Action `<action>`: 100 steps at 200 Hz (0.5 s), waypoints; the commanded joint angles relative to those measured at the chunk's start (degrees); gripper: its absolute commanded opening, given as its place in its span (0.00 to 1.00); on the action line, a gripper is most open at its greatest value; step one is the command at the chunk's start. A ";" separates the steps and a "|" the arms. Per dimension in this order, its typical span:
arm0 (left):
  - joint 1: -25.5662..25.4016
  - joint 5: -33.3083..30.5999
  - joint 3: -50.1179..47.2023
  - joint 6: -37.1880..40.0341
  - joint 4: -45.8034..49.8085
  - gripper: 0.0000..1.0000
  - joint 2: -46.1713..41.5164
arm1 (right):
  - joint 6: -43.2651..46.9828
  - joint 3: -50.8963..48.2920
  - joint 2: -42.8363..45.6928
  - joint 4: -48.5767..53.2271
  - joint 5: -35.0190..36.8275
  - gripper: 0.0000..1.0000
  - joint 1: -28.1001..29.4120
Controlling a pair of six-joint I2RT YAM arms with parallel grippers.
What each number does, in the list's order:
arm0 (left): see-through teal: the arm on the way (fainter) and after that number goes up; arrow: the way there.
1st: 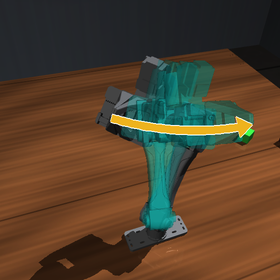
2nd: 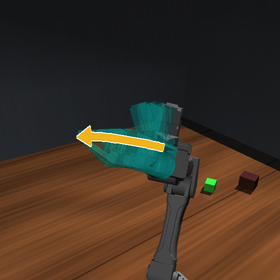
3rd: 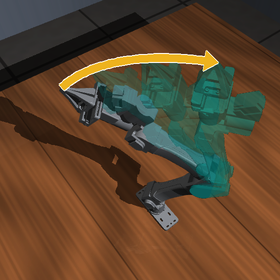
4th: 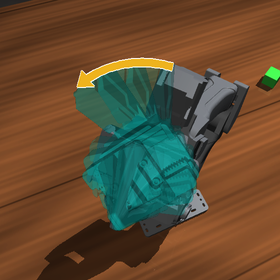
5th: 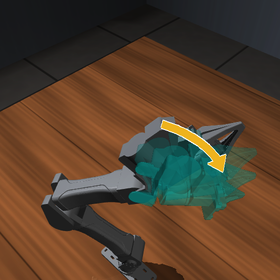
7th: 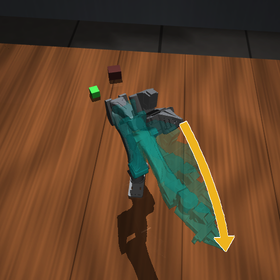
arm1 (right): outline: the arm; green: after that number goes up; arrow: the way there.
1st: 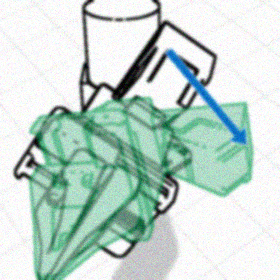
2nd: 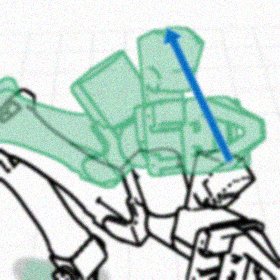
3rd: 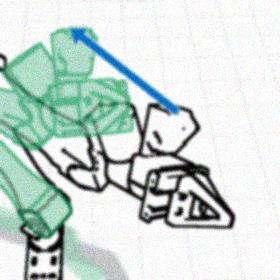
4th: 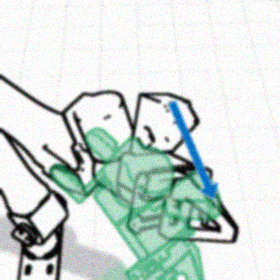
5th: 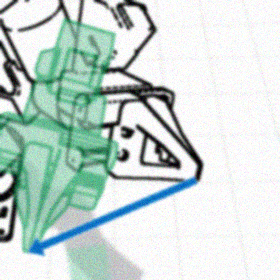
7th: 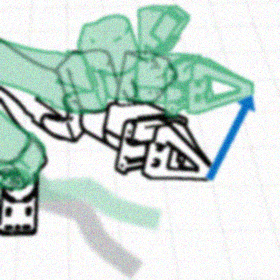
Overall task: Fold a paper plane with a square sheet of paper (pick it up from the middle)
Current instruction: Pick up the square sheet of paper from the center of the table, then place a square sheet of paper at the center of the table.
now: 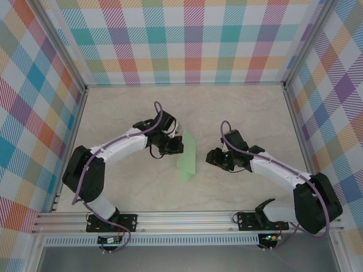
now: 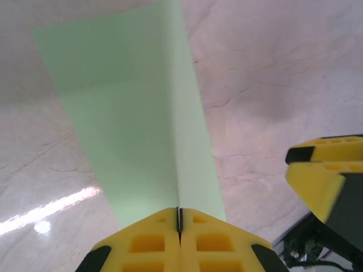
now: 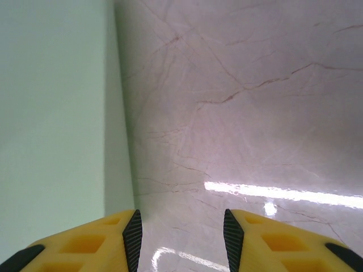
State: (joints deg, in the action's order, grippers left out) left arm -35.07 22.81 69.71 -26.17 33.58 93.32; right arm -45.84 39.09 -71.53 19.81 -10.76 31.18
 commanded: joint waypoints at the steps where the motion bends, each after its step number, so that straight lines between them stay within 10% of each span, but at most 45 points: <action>1: 1.05 -1.21 5.26 4.62 11.77 0.00 -5.15 | -1.44 -0.43 3.56 3.48 5.00 0.45 0.29; 100: 0.19 1.08 3.95 4.13 6.50 0.00 0.67 | -2.95 -3.55 7.11 2.53 5.31 0.48 0.33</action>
State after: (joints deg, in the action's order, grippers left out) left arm -34.44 23.09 76.99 -21.23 42.72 91.92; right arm -47.83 36.29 -64.66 22.37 -5.15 31.18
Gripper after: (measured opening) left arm 0.038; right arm 0.478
